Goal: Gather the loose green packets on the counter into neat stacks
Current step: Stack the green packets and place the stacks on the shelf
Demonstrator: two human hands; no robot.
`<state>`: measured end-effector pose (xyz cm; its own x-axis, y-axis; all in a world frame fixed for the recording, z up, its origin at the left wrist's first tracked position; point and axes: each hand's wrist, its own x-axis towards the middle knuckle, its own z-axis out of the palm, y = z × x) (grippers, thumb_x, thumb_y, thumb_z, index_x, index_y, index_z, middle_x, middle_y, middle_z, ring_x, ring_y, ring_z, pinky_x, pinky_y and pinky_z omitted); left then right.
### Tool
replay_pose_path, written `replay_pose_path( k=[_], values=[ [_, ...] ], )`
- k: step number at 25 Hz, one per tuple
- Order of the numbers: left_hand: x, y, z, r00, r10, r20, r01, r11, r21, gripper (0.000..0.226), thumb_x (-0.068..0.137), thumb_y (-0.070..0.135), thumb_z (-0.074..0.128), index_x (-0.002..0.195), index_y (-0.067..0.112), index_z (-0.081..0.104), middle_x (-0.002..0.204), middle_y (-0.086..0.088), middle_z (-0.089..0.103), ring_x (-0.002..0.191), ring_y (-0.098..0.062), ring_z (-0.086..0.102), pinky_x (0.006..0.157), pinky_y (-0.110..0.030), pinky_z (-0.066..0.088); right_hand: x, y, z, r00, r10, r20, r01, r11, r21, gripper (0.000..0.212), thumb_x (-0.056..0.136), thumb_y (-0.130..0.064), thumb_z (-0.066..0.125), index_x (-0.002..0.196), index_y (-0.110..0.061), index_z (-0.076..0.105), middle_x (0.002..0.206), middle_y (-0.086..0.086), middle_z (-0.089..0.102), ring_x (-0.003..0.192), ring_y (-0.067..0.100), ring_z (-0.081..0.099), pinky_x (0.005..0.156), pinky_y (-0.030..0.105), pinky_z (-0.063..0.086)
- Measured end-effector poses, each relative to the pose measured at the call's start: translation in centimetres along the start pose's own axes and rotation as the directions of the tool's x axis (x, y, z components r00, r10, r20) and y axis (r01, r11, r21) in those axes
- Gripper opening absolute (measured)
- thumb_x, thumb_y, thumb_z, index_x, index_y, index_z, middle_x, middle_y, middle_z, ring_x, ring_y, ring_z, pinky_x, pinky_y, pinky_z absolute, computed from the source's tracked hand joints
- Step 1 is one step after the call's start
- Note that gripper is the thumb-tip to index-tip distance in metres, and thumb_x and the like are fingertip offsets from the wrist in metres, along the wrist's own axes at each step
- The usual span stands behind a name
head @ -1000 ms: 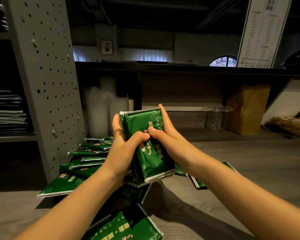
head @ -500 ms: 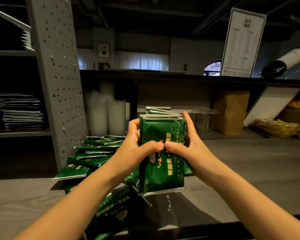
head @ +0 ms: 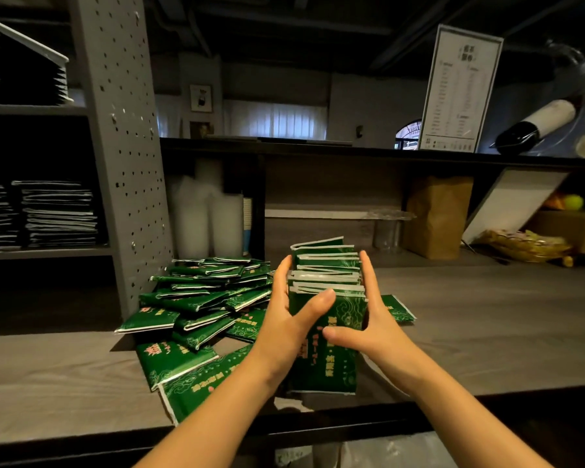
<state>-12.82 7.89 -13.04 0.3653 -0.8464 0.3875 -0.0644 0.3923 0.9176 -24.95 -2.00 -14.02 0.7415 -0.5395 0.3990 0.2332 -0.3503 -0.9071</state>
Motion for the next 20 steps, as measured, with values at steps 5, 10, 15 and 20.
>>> replay_pose_path(
  k=[5, 10, 15, 20],
  values=[
    [-0.1, -0.5, 0.3, 0.998, -0.015, 0.063, 0.015, 1.0, 0.006, 0.119, 0.045, 0.052, 0.072, 0.146, 0.041, 0.01, 0.138, 0.008, 0.048, 0.117, -0.003, 0.054, 0.083, -0.017, 0.05, -0.6, 1.0, 0.1, 0.999, 0.027, -0.029, -0.024, 0.996, 0.084, 0.13, 0.042, -0.046, 0.091, 0.137, -0.061, 0.004, 0.134, -0.015, 0.053, 0.121, 0.006, 0.054, 0.095, 0.03, 0.049],
    [0.1, -0.7, 1.4, 0.997, -0.013, 0.071, 0.02, 0.996, -0.09, 0.122, 0.045, 0.046, 0.071, 0.148, 0.036, 0.005, 0.125, 0.017, 0.05, 0.095, 0.016, 0.058, 0.067, -0.005, 0.047, -0.6, 1.8, 0.1, 0.991, 0.022, -0.132, 0.002, 0.984, 0.177, 0.111, 0.04, -0.045, 0.093, 0.124, -0.07, 0.026, 0.146, -0.005, 0.042, 0.127, 0.018, 0.051, 0.103, 0.049, 0.043],
    [0.1, -1.2, 2.0, 0.997, -0.06, 0.043, 0.066, 0.985, -0.161, 0.125, 0.053, 0.029, 0.082, 0.148, 0.038, 0.002, 0.119, 0.016, 0.054, 0.102, 0.005, 0.059, 0.075, -0.012, 0.052, -0.5, 1.9, 0.6, 0.997, -0.006, -0.083, 0.021, 0.983, 0.183, 0.129, 0.044, -0.04, 0.093, 0.144, -0.046, 0.012, 0.13, -0.004, 0.06, 0.121, 0.018, 0.057, 0.103, 0.046, 0.042],
    [0.1, -1.9, 2.3, 0.995, -0.086, 0.06, 0.096, 0.977, -0.193, 0.12, 0.05, 0.039, 0.075, 0.149, 0.034, 0.009, 0.132, -0.006, 0.057, 0.116, -0.02, 0.06, 0.095, -0.036, 0.05, -0.2, 1.7, 0.4, 0.993, 0.036, -0.113, -0.017, 0.987, 0.162, 0.109, 0.058, -0.029, 0.081, 0.145, -0.041, 0.016, 0.125, -0.006, 0.063, 0.115, 0.015, 0.06, 0.1, 0.043, 0.045]
  ],
)
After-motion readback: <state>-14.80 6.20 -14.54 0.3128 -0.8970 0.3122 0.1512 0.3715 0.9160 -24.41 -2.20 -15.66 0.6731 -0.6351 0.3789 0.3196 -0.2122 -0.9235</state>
